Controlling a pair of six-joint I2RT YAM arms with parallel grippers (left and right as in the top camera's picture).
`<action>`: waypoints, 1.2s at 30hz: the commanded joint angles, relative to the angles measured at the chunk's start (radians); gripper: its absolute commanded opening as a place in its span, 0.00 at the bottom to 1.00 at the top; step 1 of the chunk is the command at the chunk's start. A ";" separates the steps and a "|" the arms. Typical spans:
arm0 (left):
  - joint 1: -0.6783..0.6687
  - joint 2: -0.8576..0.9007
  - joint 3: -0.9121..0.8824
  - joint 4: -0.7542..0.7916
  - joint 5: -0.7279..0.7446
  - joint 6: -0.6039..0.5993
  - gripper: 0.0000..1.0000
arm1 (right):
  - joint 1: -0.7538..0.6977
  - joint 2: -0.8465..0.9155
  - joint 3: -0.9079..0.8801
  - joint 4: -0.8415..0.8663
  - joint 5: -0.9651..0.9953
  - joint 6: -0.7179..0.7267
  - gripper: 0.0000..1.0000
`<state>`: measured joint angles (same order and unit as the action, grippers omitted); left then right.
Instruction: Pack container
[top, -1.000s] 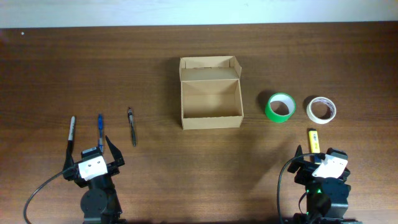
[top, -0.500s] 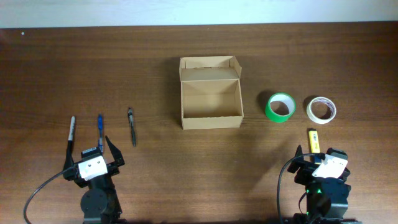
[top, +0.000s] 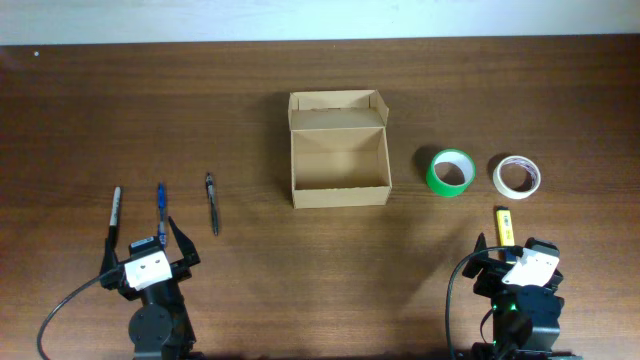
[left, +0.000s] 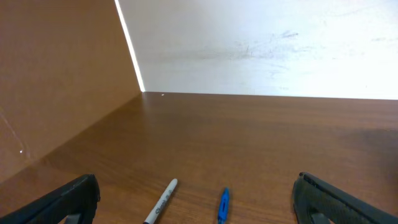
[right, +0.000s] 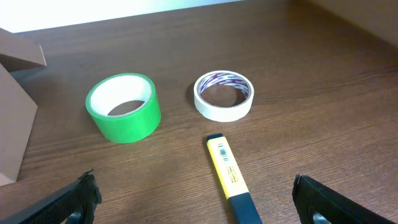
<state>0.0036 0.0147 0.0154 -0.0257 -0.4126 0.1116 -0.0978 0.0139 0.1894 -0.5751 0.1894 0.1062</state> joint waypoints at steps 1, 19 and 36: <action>0.006 -0.010 -0.006 -0.002 0.101 0.006 0.99 | -0.006 -0.010 -0.006 0.003 -0.002 0.007 0.99; 0.006 0.121 0.183 -0.146 0.530 -0.353 0.99 | -0.006 0.018 0.076 0.087 -0.387 0.293 0.99; 0.170 1.319 1.314 -0.598 0.587 -0.092 0.99 | -0.007 0.985 1.272 -0.489 -0.349 0.089 0.99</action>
<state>0.1299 1.1931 1.1961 -0.5732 0.0826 -0.0078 -0.0978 0.8753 1.2926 -0.9699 -0.1524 0.2432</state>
